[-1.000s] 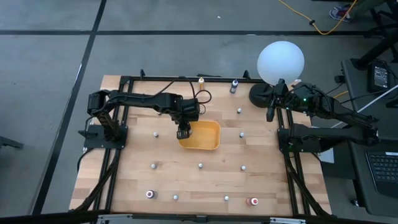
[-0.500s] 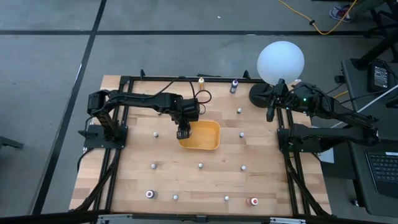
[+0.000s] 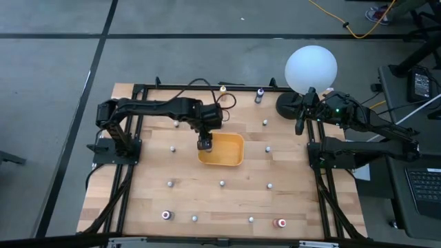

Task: Pick & Place food coloring
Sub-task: Put the blue food coloring bottle into the yellow bin, then put the green food coloring bottle into the yellow bin

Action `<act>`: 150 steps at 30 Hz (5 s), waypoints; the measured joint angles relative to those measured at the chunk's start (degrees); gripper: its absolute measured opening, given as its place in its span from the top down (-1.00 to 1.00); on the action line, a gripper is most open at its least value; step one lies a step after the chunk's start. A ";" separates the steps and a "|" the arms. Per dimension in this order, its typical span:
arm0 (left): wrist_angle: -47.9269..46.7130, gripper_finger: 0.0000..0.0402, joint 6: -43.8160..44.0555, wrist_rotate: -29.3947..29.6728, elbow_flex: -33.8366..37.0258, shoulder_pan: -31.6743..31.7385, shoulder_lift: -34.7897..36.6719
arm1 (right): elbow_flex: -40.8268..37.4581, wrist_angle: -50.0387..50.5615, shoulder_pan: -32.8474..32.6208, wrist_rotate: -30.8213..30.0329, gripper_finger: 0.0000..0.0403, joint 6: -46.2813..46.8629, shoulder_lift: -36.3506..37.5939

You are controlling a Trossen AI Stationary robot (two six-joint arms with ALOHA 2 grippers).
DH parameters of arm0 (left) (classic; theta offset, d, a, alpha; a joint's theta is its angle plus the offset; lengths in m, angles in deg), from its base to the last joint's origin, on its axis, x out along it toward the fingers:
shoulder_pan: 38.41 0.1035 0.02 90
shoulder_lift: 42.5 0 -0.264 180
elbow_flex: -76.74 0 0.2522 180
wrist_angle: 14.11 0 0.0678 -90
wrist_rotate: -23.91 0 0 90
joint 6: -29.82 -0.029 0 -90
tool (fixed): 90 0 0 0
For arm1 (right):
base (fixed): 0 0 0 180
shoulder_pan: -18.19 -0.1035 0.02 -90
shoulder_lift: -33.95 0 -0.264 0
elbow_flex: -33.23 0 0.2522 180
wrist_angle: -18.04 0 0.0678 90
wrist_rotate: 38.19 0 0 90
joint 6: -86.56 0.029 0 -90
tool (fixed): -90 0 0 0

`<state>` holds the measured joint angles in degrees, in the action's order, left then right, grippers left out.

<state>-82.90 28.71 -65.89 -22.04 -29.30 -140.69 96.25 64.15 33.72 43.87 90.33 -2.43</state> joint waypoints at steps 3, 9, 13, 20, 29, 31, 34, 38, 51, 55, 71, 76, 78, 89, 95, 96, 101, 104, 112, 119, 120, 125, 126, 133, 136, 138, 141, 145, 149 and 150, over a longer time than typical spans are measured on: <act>-4.21 0.13 -0.68 2.39 -4.69 -0.01 0.04 | 0.00 0.40 0.00 0.02 0.83 0.00 0.02; -15.53 0.14 -1.66 7.04 -8.82 0.55 3.25 | 0.00 1.45 0.00 0.01 0.83 0.00 0.02; -21.77 0.14 -1.66 8.18 -8.62 2.78 6.97 | -0.02 3.39 0.00 0.02 0.83 0.21 0.02; -17.73 0.14 -1.28 8.32 4.12 9.08 16.99 | -0.02 4.65 0.00 0.04 0.83 0.42 0.00; -5.98 0.07 1.27 5.86 23.82 15.20 23.54 | -0.02 5.06 0.00 0.04 0.83 0.42 0.00; -4.88 0.03 1.31 5.73 26.36 16.38 23.47 | -0.02 5.02 0.00 0.04 0.83 0.42 0.01; -1.46 -0.03 1.39 6.28 30.05 18.13 23.47 | -0.02 4.98 0.00 0.04 0.83 0.43 0.00; 3.66 -0.09 1.40 6.31 33.99 20.39 23.45 | -0.02 4.98 0.00 0.04 0.83 0.50 0.01; 13.51 -0.09 0.91 5.76 40.83 21.77 21.18 | -0.02 4.98 -0.02 0.04 0.83 0.57 0.00; 15.60 -0.09 0.73 5.92 41.58 21.79 19.26 | -0.02 4.91 -0.02 0.04 0.83 0.55 0.00; 18.95 0.20 -0.65 6.52 41.67 21.79 12.91 | -0.02 4.90 -0.02 0.04 0.83 2.15 0.01; 18.89 0.33 -1.11 6.70 41.67 22.21 12.90 | -0.02 4.91 -0.02 0.04 0.83 2.01 0.02; 18.88 0.36 -1.14 6.67 41.67 22.42 12.97 | -0.02 4.90 -0.02 0.04 0.83 2.04 0.02; 18.82 0.53 -1.16 6.59 41.67 22.69 13.25 | -0.02 4.91 0.00 0.04 0.83 2.02 0.02; 16.33 0.66 -1.66 6.59 39.15 22.54 13.32 | -0.02 4.91 0.00 0.04 0.83 2.01 0.00; 15.85 0.66 -1.68 6.60 38.47 22.50 13.54 | -0.02 4.90 0.00 0.04 0.83 2.01 0.01; 12.80 0.66 -1.67 5.12 33.20 22.40 15.40 | -0.02 4.90 0.00 0.02 0.83 1.88 0.01; 9.02 0.66 -1.16 3.60 27.28 20.87 16.65 | -0.02 4.91 0.00 0.02 0.83 1.84 0.02; 0.56 0.66 -2.07 1.63 5.41 10.17 16.53 | -0.02 4.91 0.00 0.02 0.83 1.79 0.01; -5.59 0.66 -2.25 1.76 -8.40 1.58 10.40 | -0.02 4.91 0.00 0.00 0.83 1.79 0.02; -6.35 0.66 -2.69 1.76 -10.00 0.49 9.00 | -0.02 4.91 0.00 0.00 0.83 1.78 0.02; -8.59 0.66 -5.81 0.89 -15.78 -3.97 2.18 | -0.02 5.06 0.00 0.02 0.83 1.52 0.00; -8.59 0.66 -6.57 0.25 -16.51 -4.58 0.80 | -0.02 5.17 0.00 0.00 0.83 0.95 0.02; -8.54 0.66 -9.59 -2.89 -19.98 -6.58 -8.56 | -0.02 5.39 0.00 0.00 0.83 -1.07 0.00; -7.67 0.66 -9.58 -2.79 -21.51 -6.43 -11.83 | -0.02 5.39 0.00 0.00 0.83 -1.07 0.02; -7.66 0.66 -9.60 -2.74 -22.36 -6.19 -14.08 | -0.02 5.39 -0.02 0.02 0.83 -1.07 0.00; -7.31 0.66 -9.60 -2.68 -23.85 -5.66 -17.38 | -0.02 5.40 0.00 0.00 0.83 -1.19 0.00; -5.86 0.66 -9.27 -2.39 -24.45 -5.18 -20.39 | -0.02 5.42 0.00 0.02 0.83 -1.57 0.00; -5.36 0.66 -8.22 -2.33 -24.43 -5.11 -22.03 | -0.02 5.67 -0.01 0.02 0.83 -2.94 0.01; -4.99 0.66 -8.09 -2.33 -24.43 -5.11 -22.19 | -0.02 5.79 0.00 0.02 0.83 -2.97 0.02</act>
<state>-87.89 20.63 -68.22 -46.47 -34.42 -162.88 96.23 69.93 33.72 43.89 87.36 -2.42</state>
